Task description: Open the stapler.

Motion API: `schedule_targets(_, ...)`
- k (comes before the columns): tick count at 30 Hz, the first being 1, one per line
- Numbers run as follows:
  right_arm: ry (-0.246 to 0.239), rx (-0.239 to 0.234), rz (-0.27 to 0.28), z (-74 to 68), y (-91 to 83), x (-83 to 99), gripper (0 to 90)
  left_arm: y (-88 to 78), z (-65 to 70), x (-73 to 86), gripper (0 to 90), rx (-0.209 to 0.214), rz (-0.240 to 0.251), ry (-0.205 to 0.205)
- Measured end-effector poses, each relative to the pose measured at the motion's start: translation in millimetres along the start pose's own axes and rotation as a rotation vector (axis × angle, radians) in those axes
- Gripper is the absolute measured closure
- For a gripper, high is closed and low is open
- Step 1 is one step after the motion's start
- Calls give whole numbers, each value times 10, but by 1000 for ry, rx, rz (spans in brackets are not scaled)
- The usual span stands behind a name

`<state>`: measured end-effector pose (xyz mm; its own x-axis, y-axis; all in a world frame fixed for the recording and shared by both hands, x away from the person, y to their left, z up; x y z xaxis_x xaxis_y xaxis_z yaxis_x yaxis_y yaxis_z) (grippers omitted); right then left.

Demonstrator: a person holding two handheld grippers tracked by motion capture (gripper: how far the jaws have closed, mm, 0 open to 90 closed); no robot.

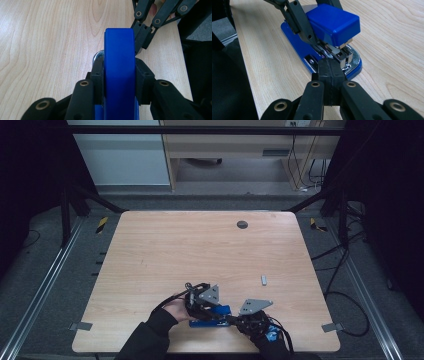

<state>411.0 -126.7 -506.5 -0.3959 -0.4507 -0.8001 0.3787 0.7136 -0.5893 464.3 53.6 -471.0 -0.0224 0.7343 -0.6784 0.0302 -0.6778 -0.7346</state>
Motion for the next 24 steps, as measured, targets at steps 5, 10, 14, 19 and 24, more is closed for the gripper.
schedule_targets(5,8,-3,0,4,0,1,900,-21,-3,1,656,1,6,-5)
schedule_targets(10,15,-7,3,7,2,3,900,-40,0,-4,656,-2,10,-10)
schedule_targets(14,17,-9,1,12,0,3,900,-67,0,-10,655,-1,16,-21)
schedule_targets(19,17,-14,4,14,3,3,900,-98,6,-11,656,-7,17,-18)
schedule_targets(24,17,-14,3,15,3,1,900,-102,4,-3,656,-6,23,-18)
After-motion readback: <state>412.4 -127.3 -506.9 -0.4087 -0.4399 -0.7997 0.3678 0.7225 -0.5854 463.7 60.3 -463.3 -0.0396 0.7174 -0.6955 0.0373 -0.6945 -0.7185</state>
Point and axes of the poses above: each handheld gripper's, and its own axes: y roughly forward along the jaws, x roughly out of its underside, z roughly to its right, the point moved 2 cm from there along y, roughly forward along the jaws, and after that the axes turned 3 degrees about z, right-handed, at the moved point
